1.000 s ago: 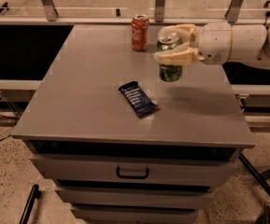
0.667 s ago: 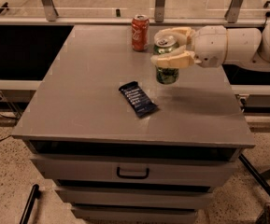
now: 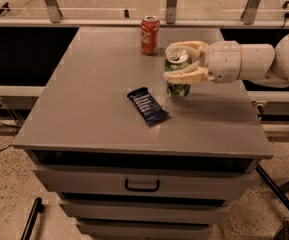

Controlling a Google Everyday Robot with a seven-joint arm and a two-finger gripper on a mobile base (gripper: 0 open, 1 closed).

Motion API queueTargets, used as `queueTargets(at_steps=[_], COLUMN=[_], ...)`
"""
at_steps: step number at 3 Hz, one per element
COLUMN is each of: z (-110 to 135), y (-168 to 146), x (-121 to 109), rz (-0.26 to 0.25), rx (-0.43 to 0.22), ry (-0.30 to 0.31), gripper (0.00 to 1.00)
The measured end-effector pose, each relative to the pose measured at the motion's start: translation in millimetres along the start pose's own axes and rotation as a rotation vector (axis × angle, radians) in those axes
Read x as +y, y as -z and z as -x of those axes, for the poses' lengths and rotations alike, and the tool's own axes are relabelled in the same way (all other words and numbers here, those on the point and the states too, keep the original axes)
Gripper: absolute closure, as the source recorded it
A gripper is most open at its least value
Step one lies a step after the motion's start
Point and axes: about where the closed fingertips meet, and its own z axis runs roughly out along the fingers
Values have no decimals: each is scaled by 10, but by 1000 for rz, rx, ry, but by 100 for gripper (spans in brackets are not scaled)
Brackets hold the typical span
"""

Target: Place green can upright

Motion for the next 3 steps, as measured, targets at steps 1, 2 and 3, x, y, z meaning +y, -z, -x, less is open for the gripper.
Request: queueTargets(at_steps=[1,2,3], z=[-62,-60,-111], y=[92,198,231], x=[14,-10,-22], rz=[-24,-60,-80], rx=[-12,-21,-35], ry=[16,18,-8], gripper=[59,36,12])
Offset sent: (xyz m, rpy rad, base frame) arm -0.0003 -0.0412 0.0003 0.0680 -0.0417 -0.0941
